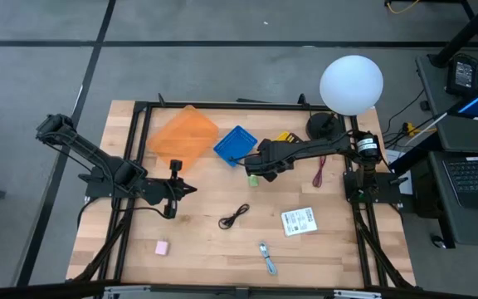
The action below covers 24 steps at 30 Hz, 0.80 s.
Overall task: Pick and place items into bin
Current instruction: Put the left white card reader box into the yellow bin, then put the black charger cable into the blue bin
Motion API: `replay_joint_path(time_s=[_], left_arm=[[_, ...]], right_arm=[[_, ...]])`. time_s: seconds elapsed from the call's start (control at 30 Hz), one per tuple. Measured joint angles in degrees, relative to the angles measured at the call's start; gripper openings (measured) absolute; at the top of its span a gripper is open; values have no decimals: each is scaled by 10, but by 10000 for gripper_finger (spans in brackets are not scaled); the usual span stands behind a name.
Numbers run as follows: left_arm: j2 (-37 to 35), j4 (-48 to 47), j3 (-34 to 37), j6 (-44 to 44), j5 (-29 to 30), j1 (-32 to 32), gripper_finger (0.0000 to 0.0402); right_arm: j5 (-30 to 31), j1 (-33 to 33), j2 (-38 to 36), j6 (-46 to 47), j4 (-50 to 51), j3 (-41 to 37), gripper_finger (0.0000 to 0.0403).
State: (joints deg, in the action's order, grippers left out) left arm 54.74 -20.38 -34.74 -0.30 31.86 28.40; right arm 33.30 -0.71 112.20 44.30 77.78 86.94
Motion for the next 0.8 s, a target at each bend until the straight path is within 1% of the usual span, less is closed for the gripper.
replay_joint_path(time_s=[0.5,0.67,0.8], left_arm=[[0,0,0,0,0,0,2],[0,-1,0,0,0,0,2],[0,0,0,0,0,0,2]], right_arm=[[5,10,-7,-1,-2,0,172],[54,59,-48,-13,-26,0,172],[70,103,-89,-11,-53,0,172]])
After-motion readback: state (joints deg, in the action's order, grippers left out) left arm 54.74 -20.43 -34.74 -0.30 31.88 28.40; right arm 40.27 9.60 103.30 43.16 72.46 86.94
